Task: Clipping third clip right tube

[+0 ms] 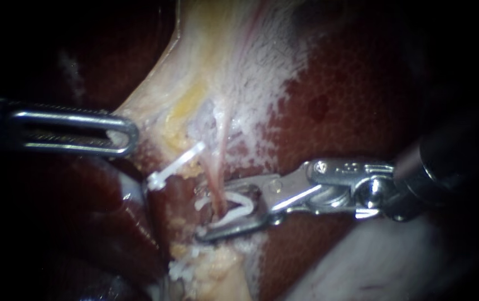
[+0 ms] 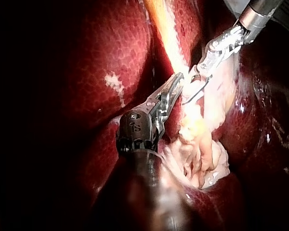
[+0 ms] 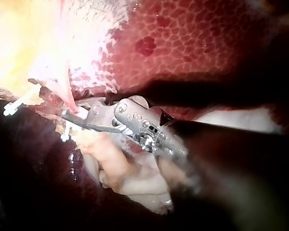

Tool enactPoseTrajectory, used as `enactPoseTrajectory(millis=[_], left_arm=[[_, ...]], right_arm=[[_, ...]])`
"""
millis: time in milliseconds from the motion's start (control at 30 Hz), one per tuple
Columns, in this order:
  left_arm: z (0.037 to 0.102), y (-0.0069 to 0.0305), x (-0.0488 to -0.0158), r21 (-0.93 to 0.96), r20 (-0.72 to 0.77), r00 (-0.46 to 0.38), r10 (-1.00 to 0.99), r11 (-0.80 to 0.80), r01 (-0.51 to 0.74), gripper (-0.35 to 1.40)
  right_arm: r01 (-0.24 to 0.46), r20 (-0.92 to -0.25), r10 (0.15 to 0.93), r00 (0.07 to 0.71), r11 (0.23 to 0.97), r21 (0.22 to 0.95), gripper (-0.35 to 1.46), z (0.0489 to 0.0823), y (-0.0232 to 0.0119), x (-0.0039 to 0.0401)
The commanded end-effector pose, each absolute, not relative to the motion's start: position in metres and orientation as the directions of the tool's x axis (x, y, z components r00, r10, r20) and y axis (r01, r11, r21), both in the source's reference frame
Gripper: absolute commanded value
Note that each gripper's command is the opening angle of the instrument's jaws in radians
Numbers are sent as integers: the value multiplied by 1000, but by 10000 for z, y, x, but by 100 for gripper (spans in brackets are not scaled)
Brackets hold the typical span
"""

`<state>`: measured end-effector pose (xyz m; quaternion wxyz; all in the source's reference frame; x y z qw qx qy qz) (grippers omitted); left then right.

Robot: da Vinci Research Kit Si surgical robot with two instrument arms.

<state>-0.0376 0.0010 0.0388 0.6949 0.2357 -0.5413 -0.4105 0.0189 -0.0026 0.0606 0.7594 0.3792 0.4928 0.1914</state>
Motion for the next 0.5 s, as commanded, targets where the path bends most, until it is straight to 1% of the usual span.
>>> enactPoseTrajectory(millis=[33, 67, 500], left_arm=[[388, 10, -376, 772, 559, 77, -826, 552, 316, -35], [388, 10, -376, 772, 559, 77, -826, 552, 316, -35], [388, 10, -376, 772, 559, 77, -826, 552, 316, -35]], right_arm=[[85, -606, 663, 440, 641, 763, -32, 608, -26, 188], [85, -606, 663, 440, 641, 763, -35, 609, -26, 188], [86, -606, 662, 441, 641, 763, -35, 610, -26, 188]])
